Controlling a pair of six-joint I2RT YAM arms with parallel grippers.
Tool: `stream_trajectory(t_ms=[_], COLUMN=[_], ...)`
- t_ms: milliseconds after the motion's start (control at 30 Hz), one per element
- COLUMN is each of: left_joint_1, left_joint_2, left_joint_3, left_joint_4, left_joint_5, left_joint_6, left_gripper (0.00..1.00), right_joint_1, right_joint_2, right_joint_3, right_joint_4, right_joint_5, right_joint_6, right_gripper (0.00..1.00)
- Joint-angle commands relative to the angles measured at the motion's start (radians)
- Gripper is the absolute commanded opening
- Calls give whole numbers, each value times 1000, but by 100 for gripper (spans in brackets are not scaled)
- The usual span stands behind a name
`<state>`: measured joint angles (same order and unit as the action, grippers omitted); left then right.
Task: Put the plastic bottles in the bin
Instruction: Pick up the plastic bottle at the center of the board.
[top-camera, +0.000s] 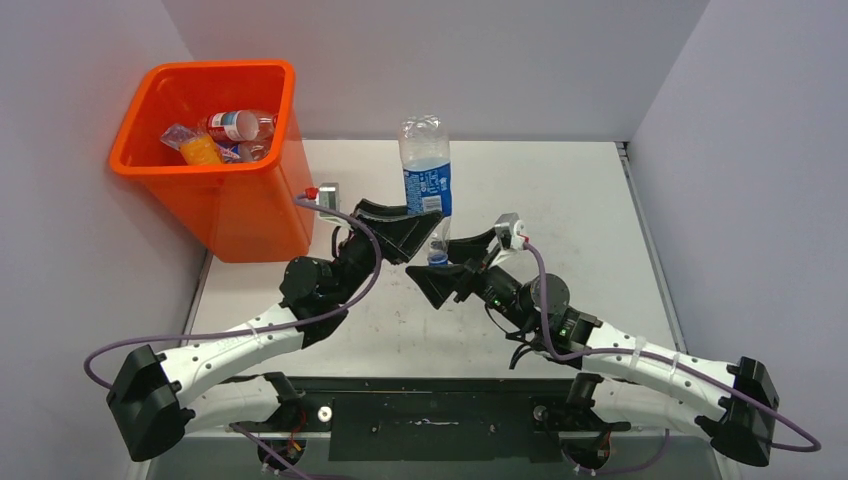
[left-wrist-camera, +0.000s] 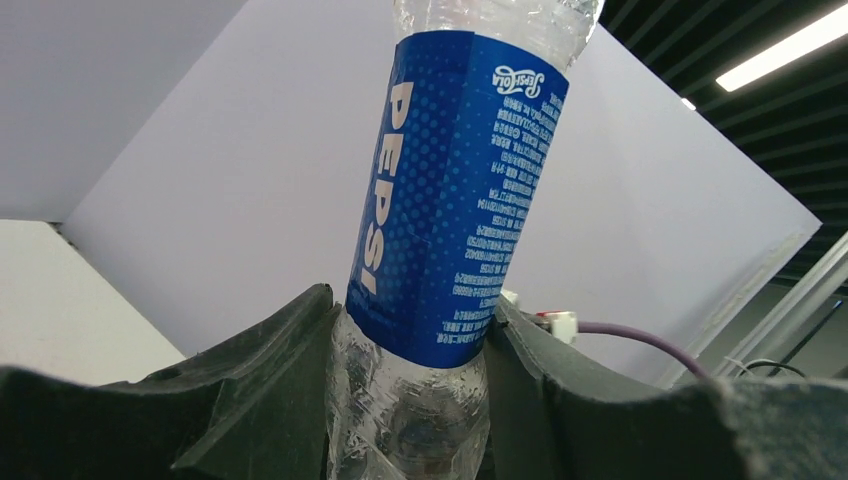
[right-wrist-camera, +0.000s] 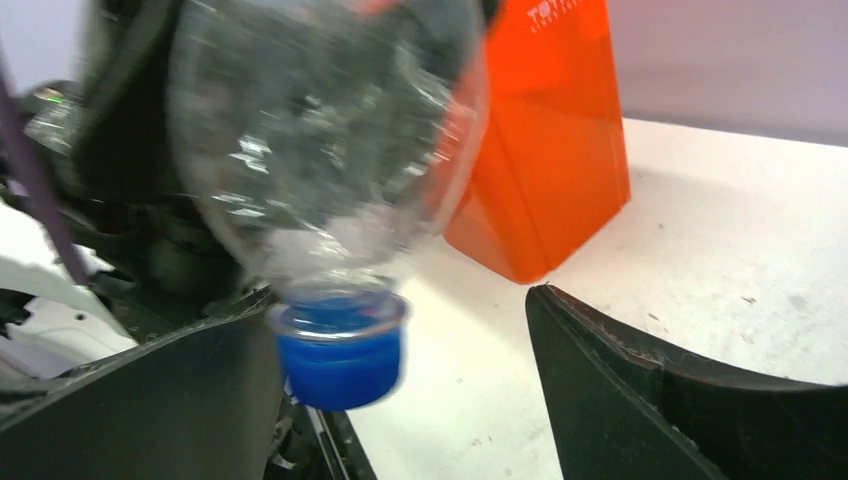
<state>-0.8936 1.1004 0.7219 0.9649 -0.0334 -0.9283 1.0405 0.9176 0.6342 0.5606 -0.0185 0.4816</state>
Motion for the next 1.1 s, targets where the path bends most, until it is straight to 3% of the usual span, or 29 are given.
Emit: stream_trajectory(t_ms=[0,133,200,267,500,667,733,800,1067], left_joint_1=[-25,-51,-55,-57,-65,-67,-67,-67,-73], left_joint_2=[-57,-69,-71,-70,-65,-77,-84,-85,-81], left_joint_3=[2,1,-4,-8,-15,-18,-19,-18,-19], left_joint_4=[80,51,44,43,43,13,0,-1,1], left_joint_5=[5,2,1,0,1,-8,-16,-13,-4], left_joint_6=[-21,0,4,4,9,28,38,40,41], left_gripper=[0,0,0,0,0,0,0,0,0], right_joint_1=[10,10,10,12,18,18,18,17,18], right_joint_2=[-2,-26,-41,-48,-75,-105,-108,-104,-48], right_joint_3=[24,-2,-15,-16,-27,-32,-24,-14,53], right_joint_4=[10,51,82,94,93,89,73,59,-38], right_joint_5=[77,70,53,38,66,61,56,45,-35], right_joint_6=[-32,-33,-39,-45,-68,-95,-98,-101,-95], right_gripper=[82,63,62,68,74,93,95,87,18])
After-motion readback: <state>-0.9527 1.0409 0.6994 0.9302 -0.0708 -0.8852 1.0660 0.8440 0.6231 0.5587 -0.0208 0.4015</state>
